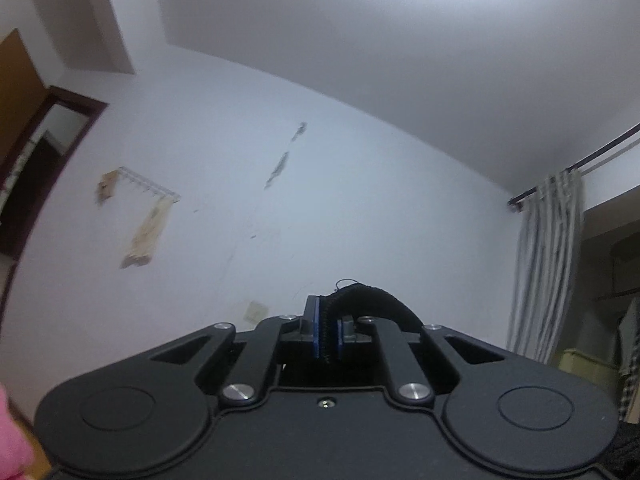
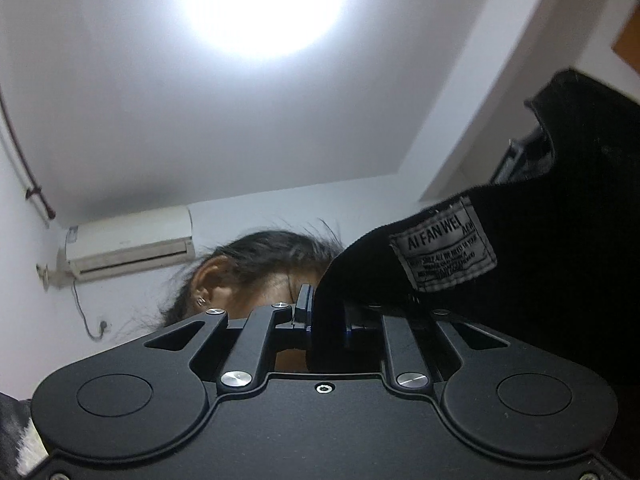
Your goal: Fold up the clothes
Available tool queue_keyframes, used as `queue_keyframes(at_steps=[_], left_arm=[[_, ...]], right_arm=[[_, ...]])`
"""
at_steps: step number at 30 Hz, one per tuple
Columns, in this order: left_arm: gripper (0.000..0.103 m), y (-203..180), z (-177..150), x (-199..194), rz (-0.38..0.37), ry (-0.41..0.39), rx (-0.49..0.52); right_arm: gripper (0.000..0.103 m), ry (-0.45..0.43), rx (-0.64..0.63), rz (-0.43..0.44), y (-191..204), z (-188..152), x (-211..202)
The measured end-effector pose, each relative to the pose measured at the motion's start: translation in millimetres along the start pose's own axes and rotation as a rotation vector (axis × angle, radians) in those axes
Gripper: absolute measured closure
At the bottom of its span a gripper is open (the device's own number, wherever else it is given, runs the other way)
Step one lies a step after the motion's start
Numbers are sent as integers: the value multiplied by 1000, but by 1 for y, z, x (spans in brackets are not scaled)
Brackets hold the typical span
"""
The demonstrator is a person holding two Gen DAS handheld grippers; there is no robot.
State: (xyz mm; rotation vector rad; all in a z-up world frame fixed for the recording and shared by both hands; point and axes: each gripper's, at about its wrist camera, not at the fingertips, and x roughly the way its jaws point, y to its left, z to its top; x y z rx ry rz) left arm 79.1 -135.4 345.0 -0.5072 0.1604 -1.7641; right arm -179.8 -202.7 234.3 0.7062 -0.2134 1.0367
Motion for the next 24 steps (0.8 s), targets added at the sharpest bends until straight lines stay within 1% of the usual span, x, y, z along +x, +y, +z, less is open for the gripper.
queue_keyframes(at_steps=[1,4,5,6,7,9,10,12,13,15,16,18,19,21,23,24], left_arm=[[96,1,-3,-5,11,7,-3],[96,38,-30,-30,144,88,-31],[96,51,-39,-38,192,115,-40],[96,69,-52,-48,255,150,-53],[96,78,-59,-53,290,171,-60],[96,120,-91,-77,418,245,-85],[96,132,-100,-82,449,265,-92],[96,181,-139,-105,577,346,-118],[96,194,-148,-113,606,369,-119],[96,245,-191,-134,711,453,-102],[96,257,-201,-143,733,472,-98],[96,304,-240,-167,801,532,-99],[96,314,-251,-176,818,550,-101],[96,354,-279,-196,881,622,-98],[96,392,-304,-217,945,692,-97],[96,413,-317,-228,992,736,-89]], right_arm=[[89,2,33,-5,-12,-8,2],[89,18,122,-43,-50,-29,1],[89,25,153,-64,-65,-36,-4],[89,31,183,-85,-80,-43,-7],[89,39,214,-110,-99,-54,-9],[89,54,275,-158,-137,-78,-12],[89,60,313,-181,-159,-93,-16],[89,70,386,-227,-204,-123,-23],[89,76,421,-252,-230,-141,-28],[89,91,474,-286,-276,-172,-39],[89,98,497,-306,-304,-192,-45],[89,108,539,-324,-355,-227,-50],[89,113,562,-332,-379,-246,-51],[89,130,595,-359,-418,-285,-43],[89,154,607,-381,-443,-312,-35],[89,184,605,-393,-468,-330,-30]])
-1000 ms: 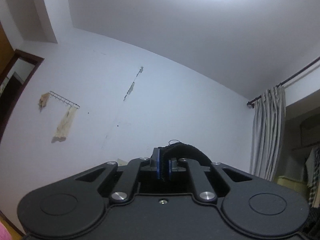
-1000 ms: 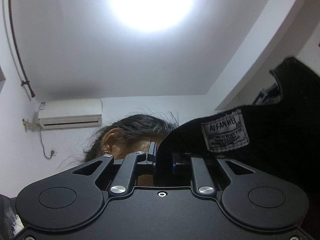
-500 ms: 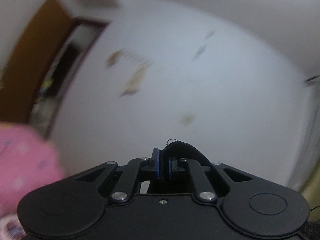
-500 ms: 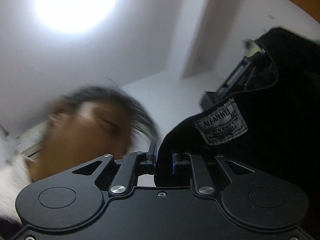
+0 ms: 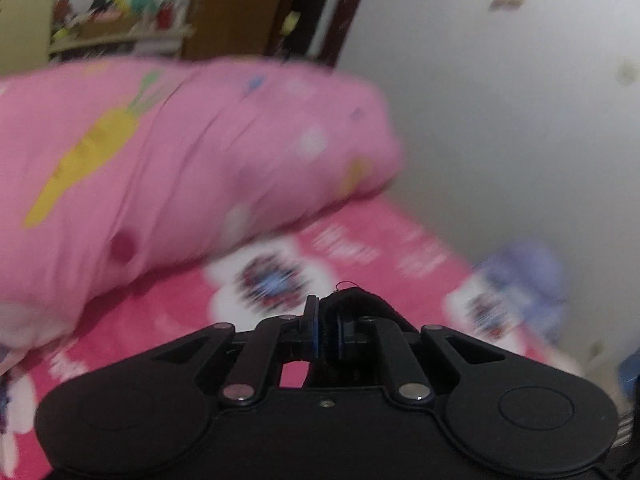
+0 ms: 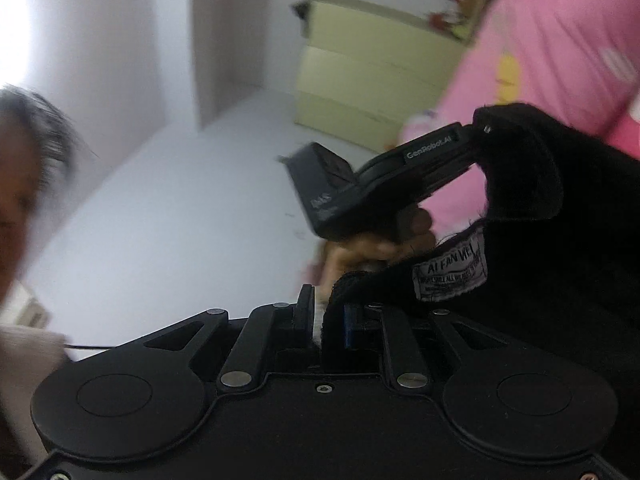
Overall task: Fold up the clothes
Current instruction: 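Lay the black garment on the bed and open both tools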
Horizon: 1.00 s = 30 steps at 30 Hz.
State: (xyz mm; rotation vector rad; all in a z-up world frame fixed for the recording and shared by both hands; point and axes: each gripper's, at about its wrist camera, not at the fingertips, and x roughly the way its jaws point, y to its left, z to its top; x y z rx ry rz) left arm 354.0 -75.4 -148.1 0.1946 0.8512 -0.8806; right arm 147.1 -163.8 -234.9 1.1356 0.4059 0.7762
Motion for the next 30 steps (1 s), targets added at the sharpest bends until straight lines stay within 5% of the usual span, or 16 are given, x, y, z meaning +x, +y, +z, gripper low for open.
queue_keyframes(at_steps=[9,11,13,17,23,26,30], left_arm=[[81,78,-85,62,367,208,147],[77,88,-92,67,407,199,146],[72,92,-92,68,446,182,145],[70,106,-91,52,478,119,78],[68,113,-120,-12,447,41,-100],[67,104,-157,-44,439,40,-238],[67,73,-212,-64,448,84,-410]], right_arm=[[84,183,-154,-329,-97,-37,123],[76,237,-231,-410,-109,-44,148],[55,282,-322,-493,-113,-47,165],[48,342,-591,-638,-100,-46,185],[41,295,-576,-534,-57,-36,97],[40,294,-585,-582,-57,-28,42],[40,343,-653,-753,-42,-7,-53]])
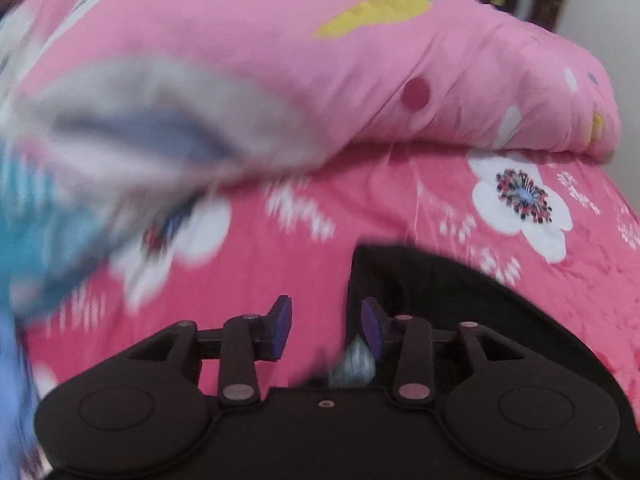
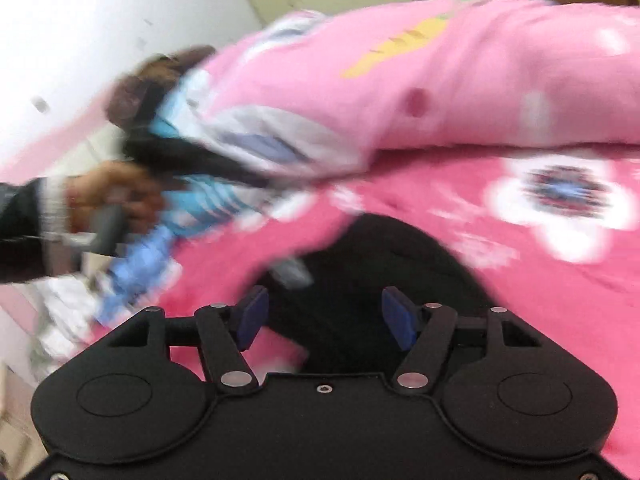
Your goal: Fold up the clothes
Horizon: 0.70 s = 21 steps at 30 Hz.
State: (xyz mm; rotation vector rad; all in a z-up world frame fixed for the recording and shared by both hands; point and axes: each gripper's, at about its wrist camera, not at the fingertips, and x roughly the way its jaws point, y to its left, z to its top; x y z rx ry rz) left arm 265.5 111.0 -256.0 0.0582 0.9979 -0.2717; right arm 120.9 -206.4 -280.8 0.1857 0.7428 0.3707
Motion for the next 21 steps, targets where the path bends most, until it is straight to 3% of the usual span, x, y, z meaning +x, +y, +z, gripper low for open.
queue_keyframes(at_steps=[3,5,8,13,16,19,21], left_arm=[[67,-6,-35,-5,15,46,-87],[67,-11,-49,-9,31,52,-113],[67,-16,-65,-13,60,29,-117],[67,-9,-69,-10,52,-17,-94],[67,3,-68,-2,-9,-48,-84],[67,23,-70,17,-89,-44,-140],[67,32,-70,24,-103,-49,-149]], right_arm=[[40,48,-75,-45,-25,-4,-39],[40,53,-166,-25,-29,3,-53],[40,35,-364,54,-33,32,-41],[40,61,-671,207,-24,86,24],[41,103,-851,306,-4,117,80],[40,139,-868,368,13,141,132],[41,161,-893,412,24,150,159]])
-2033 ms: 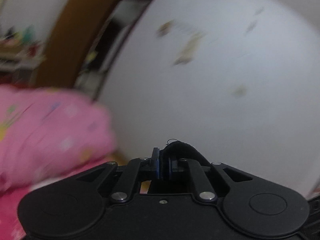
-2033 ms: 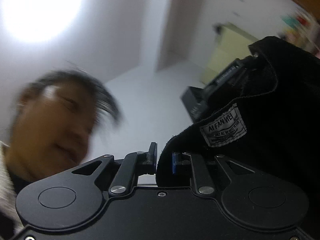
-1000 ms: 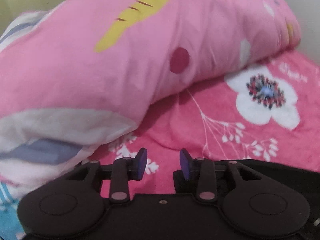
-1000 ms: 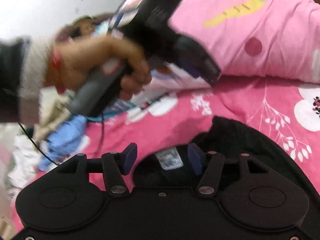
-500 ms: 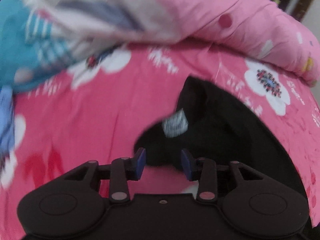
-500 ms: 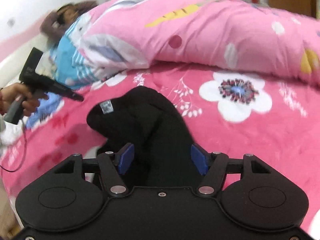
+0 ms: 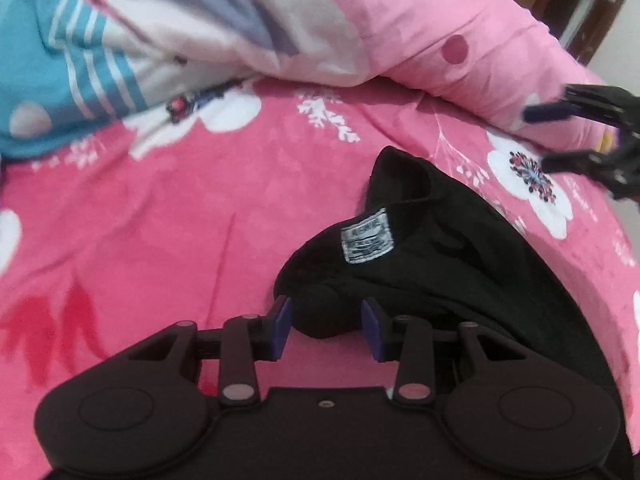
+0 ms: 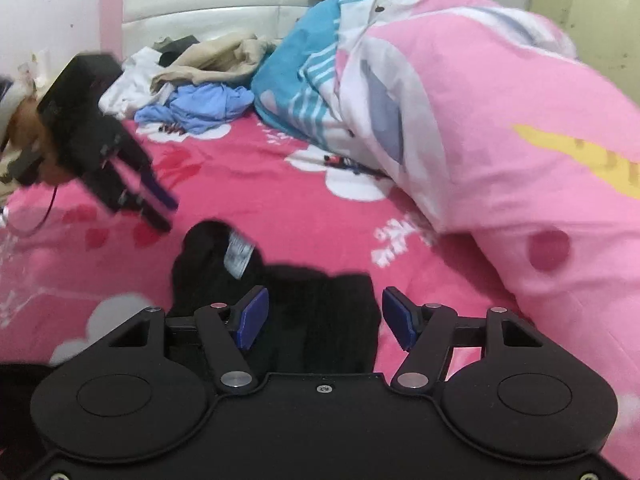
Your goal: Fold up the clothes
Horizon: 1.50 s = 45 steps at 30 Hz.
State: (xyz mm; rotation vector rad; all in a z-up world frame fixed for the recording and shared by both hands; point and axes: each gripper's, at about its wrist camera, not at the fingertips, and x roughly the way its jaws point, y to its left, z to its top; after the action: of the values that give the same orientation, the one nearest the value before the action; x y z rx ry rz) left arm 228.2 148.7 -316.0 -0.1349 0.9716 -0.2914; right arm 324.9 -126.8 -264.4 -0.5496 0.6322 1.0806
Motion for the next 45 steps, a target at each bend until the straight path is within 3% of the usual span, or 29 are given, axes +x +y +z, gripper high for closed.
queue_keyframes(at_steps=[2,7,12,13,17,20,23,25,30,35,41,43,45], left_arm=[[67,11,4,8,-26,-6,8],[66,24,16,35,-93,30,58],[66,25,21,53,-152,44,127],[66,25,22,55,-163,47,127],[67,24,21,63,-179,50,141],[69,23,20,64,-181,40,139],[80,23,18,60,-184,27,142],[95,19,17,54,-189,17,149],[97,-2,11,29,-227,-6,220],[98,-35,0,3,-337,11,291],[99,-92,-22,-35,-514,148,356],[99,-105,-31,-42,-517,182,387],[99,-121,-45,-42,-470,248,433]], right_arm=[[41,26,-93,37,1,9,18],[41,146,-515,181,21,30,76],[48,276,-837,318,42,23,107],[54,305,-870,335,44,19,110],[61,386,-978,373,49,4,119],[74,422,-966,372,50,1,121],[97,479,-926,365,56,-2,118],[98,489,-888,357,62,-3,106],[99,472,-803,368,79,-8,52],[99,473,-643,424,98,-18,-15],[99,519,-383,529,130,-41,-97],[99,512,-290,540,142,-56,-121],[98,490,-214,506,154,-73,-135]])
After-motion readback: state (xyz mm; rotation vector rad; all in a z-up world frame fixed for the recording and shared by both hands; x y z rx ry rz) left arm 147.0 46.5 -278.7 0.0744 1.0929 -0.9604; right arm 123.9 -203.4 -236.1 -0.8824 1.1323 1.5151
